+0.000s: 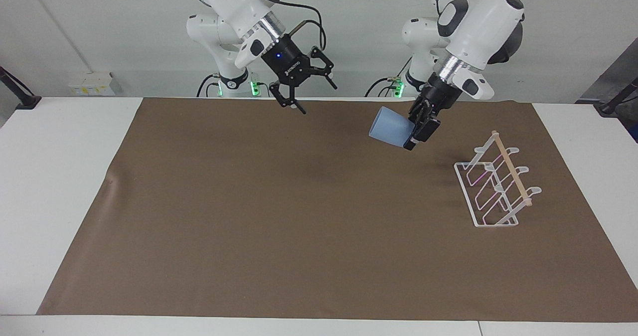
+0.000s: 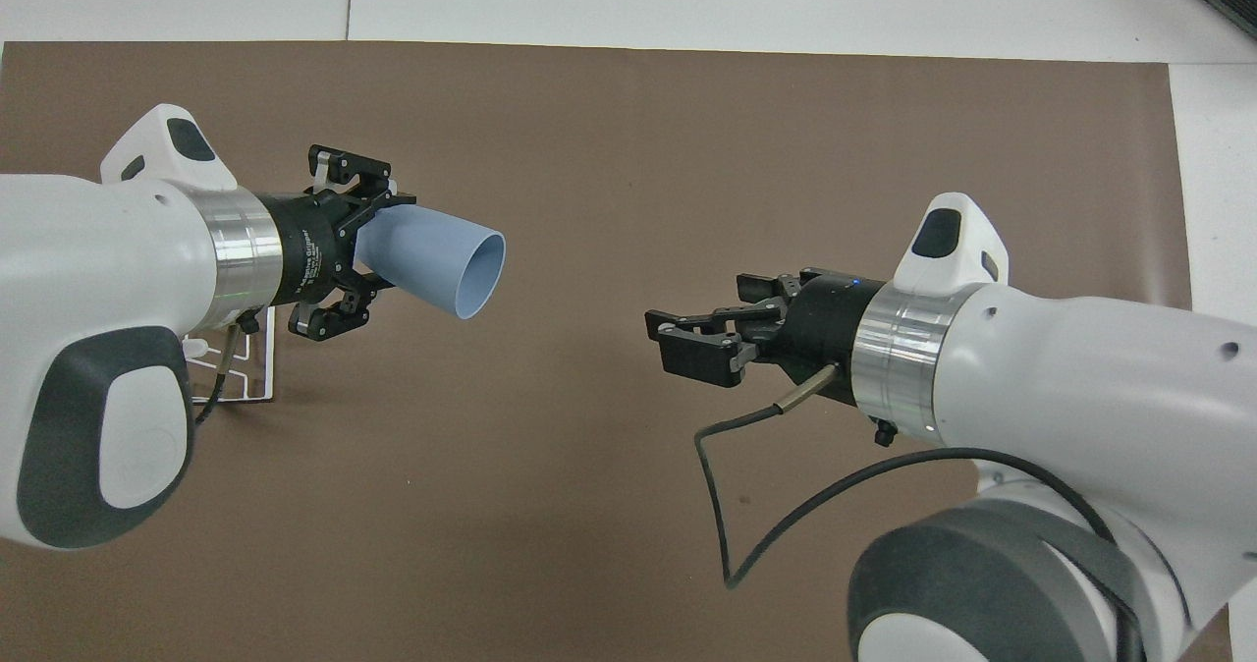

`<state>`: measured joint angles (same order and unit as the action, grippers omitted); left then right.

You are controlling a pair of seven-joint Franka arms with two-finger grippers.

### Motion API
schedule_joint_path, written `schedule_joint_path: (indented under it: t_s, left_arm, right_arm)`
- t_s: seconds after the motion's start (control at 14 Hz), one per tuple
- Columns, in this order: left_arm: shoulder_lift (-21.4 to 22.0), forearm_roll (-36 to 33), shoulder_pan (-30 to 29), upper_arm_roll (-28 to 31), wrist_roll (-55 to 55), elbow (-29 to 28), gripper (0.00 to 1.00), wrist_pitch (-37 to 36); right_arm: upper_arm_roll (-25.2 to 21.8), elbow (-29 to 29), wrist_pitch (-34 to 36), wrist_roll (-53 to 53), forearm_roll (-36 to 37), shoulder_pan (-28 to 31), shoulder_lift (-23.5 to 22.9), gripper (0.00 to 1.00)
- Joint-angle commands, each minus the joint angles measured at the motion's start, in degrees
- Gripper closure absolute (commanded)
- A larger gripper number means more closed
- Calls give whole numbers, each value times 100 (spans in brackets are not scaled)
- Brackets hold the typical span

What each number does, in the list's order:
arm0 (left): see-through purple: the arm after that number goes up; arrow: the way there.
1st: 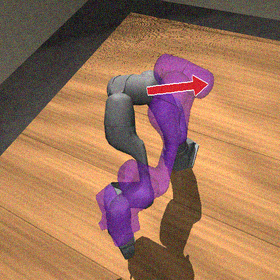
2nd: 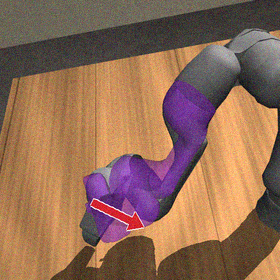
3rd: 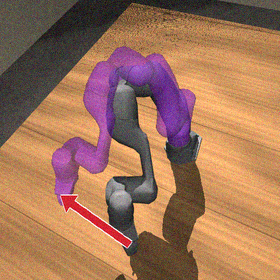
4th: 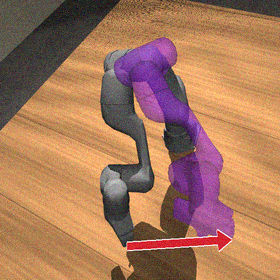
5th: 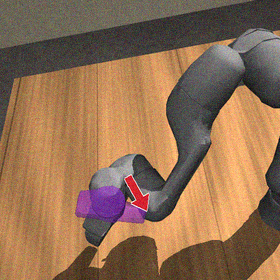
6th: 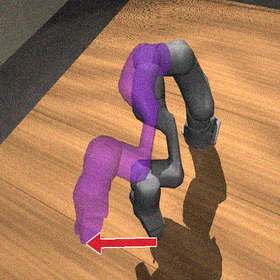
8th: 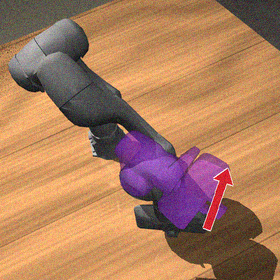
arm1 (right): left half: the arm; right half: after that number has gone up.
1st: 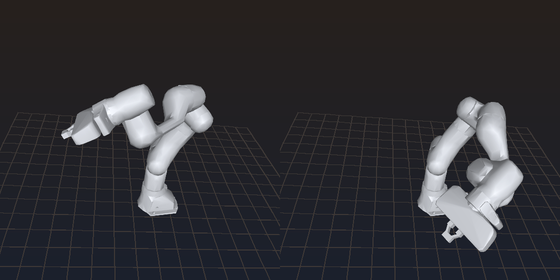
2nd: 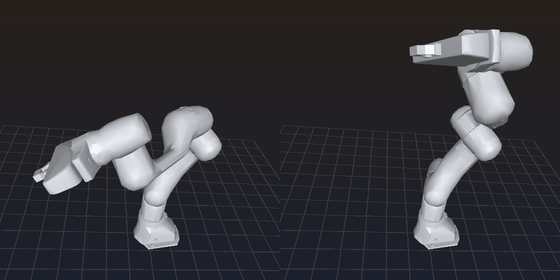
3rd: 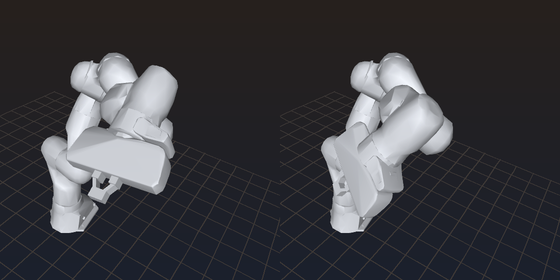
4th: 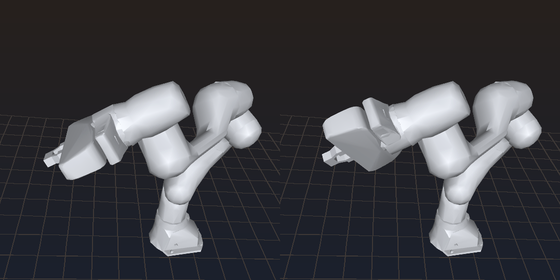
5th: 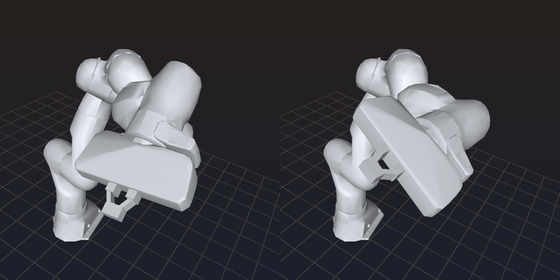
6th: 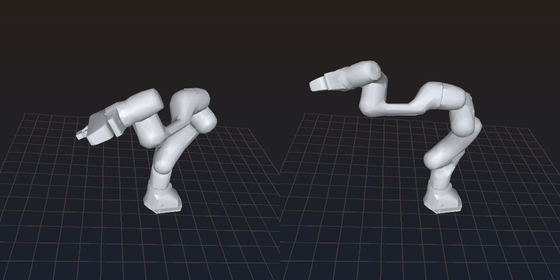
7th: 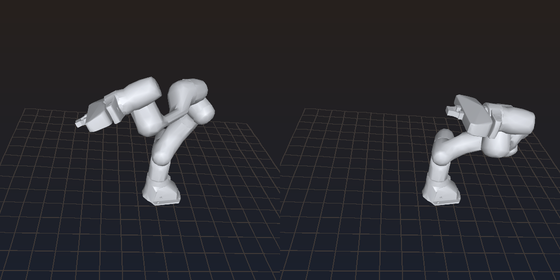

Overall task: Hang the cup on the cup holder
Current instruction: 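Carry the cup to the rack with the left gripper while the right gripper withdraws, then lower the cup onto a rack hook with the left gripper and release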

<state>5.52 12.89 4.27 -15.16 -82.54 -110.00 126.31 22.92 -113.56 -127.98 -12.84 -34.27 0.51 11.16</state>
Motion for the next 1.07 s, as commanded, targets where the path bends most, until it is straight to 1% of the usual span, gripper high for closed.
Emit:
schedule_joint_path:
  t_s: [0.0,0.07,0.14,0.21,0.43,0.57,0.64,0.79,0.86,0.93,1.0]
  left_arm:
    - [142,-1144,-321,-31,526,-101,100,-10]
    - [133,-1548,-470,-31,859,-101,100,33]
    - [116,-1822,-610,-40,1202,-101,100,121]
    - [107,-1999,-734,-31,1362,-101,100,218]
    - [-25,-3499,-875,-31,1530,-92,100,578]
    - [-139,-4676,-893,-31,1530,39,100,596]
    - [-305,-5125,-893,-31,1522,127,100,579]
    - [-866,-5952,-884,-31,1304,451,100,623]
    - [-1095,-6260,-893,-31,1032,714,100,666]
    - [-1254,-6516,-893,-31,873,769,100,719]
    - [-1290,-6727,-989,-31,802,726,100,772]
  right_arm:
    - [-111,123,606,-377,1023,72,-26,0]
    - [-199,210,860,-377,1488,72,-35,0]
    - [-287,385,1245,-369,1893,72,-113,0]
    - [-392,648,1684,-325,2141,72,-210,0]
    - [-963,1352,2740,-237,2783,72,-412,0]
    - [-1314,1669,3269,60,2960,55,-439,0]
    - [-1394,1722,3427,349,3178,46,-439,0]
    - [-1526,1723,3517,607,3679,-6,-430,0]
    - [-1710,1723,3587,607,3681,-24,-430,0]
    - [-1868,1723,3596,598,3647,-59,-439,0]
    - [-2026,1723,3579,598,3603,-68,-456,0]
